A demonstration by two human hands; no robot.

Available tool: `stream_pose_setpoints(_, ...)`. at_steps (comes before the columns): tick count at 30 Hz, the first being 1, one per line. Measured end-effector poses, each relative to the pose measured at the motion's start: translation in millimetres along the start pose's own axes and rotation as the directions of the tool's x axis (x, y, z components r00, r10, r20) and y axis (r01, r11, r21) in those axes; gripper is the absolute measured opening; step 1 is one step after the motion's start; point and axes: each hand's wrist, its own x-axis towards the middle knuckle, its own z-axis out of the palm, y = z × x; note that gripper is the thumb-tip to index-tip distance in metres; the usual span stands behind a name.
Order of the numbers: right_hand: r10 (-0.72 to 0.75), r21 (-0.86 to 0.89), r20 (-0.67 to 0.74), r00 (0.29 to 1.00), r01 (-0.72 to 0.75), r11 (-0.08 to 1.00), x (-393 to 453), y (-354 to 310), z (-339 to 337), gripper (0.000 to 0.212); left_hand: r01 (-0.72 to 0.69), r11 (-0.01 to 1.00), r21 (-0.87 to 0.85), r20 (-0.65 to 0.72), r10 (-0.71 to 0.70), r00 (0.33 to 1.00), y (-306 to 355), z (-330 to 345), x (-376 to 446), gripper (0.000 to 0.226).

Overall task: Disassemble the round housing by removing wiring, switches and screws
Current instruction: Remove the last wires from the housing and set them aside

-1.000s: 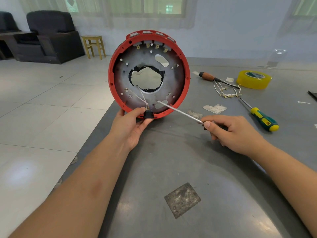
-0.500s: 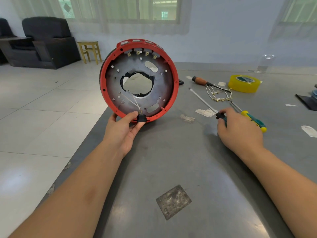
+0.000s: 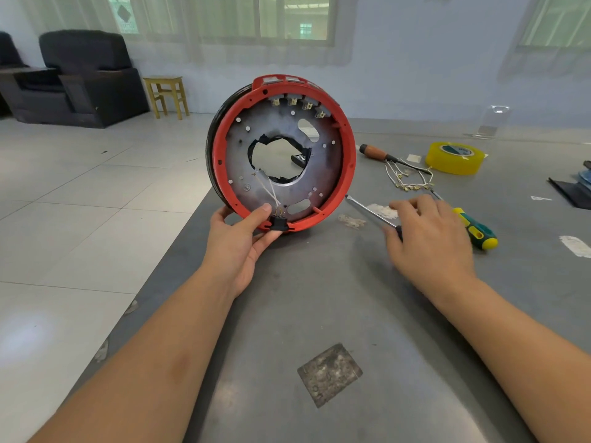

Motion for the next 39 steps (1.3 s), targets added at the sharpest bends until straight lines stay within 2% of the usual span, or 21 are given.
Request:
stream_pose_setpoints(3,-0.126,0.318,-0.135,0.983,0.164,0.934,-1,-36,0,0.023,0.018,1.000,-0.013,0.029,-0.017,0.999,1,0,-1,0.066)
stream_pose_setpoints(5,-0.139,0.515,-0.134,0.981,0.189,0.836,1,-67,5,0.018,0.021,1.000,-0.008,0.051,-0.021,0.999,2,1,-2,0.066)
stream_pose_setpoints(7,-0.111,0.620,-0.160,0.981,0.187,0.762,5,-94,12,0.018,0.017,1.000,0.002,0.066,-0.017,0.998,2,0,-3,0.068)
stream_pose_setpoints(10,-0.045,0.550,-0.226,0.973,0.165,0.819,15,-121,19,0.019,0.023,1.000,0.009,0.085,-0.024,0.996,3,-1,-4,0.071)
stream_pose_setpoints(16,0.104,0.572,-0.119,0.987,-0.017,0.820,25,-146,28,0.013,0.022,0.999,-0.027,0.121,-0.019,0.993,4,-1,-7,0.077)
stream_pose_setpoints(20,0.124,0.564,-0.107,0.987,-0.042,0.825,24,-144,29,0.012,0.017,1.000,-0.021,0.126,-0.014,0.992,3,-1,-6,0.080)
stream_pose_setpoints(28,0.182,0.683,-0.164,0.970,-0.022,0.730,25,-139,28,0.013,0.010,1.000,0.016,0.101,-0.011,0.995,2,0,-5,0.085)
stream_pose_setpoints(34,0.153,0.755,-0.205,0.967,0.057,0.653,22,-119,22,0.007,0.025,1.000,-0.019,0.076,-0.023,0.997,3,0,-4,0.083)
stream_pose_setpoints(39,0.301,0.807,-0.128,0.945,-0.077,0.585,23,-71,10,0.007,0.051,0.997,-0.057,0.051,-0.048,0.998,3,-1,1,0.077)
